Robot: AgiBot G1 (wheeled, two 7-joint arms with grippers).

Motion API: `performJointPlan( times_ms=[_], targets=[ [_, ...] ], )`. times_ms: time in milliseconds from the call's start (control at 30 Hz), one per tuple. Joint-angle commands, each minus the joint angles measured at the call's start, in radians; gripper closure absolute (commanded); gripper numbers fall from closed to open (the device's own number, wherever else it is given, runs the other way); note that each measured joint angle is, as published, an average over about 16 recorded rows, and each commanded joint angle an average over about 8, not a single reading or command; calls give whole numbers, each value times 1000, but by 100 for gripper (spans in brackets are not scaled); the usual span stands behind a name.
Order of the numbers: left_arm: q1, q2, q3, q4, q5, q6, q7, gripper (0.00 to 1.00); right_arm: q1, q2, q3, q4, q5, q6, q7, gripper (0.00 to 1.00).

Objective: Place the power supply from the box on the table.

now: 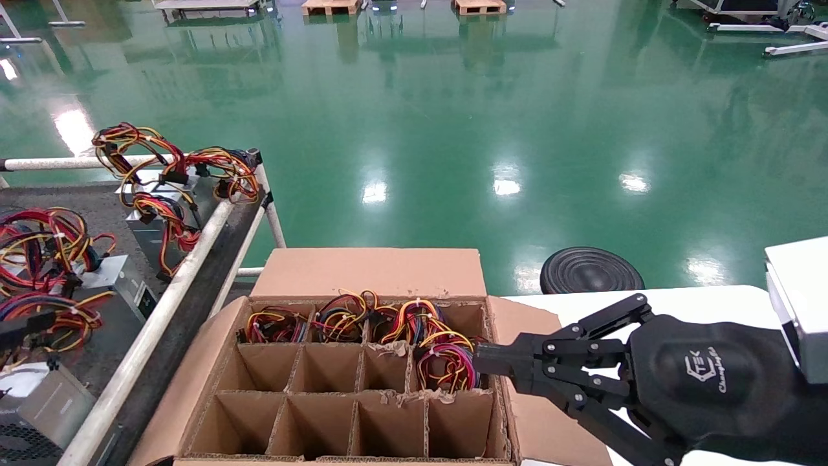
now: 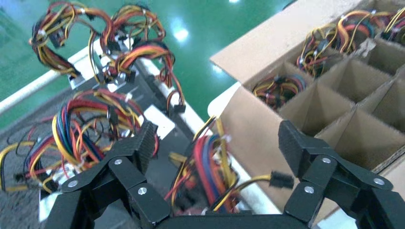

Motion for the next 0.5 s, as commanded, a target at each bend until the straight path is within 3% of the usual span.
performJointPlan(
  times_ms=[33, 500],
  targets=[
    [-4, 5, -5, 0, -7, 1, 2, 0, 0, 0, 0, 0, 0, 0, 0, 0],
    [-10, 12, -13, -1, -19, 2, 5, 0, 0, 0, 0, 0, 0, 0, 0, 0]
  ],
)
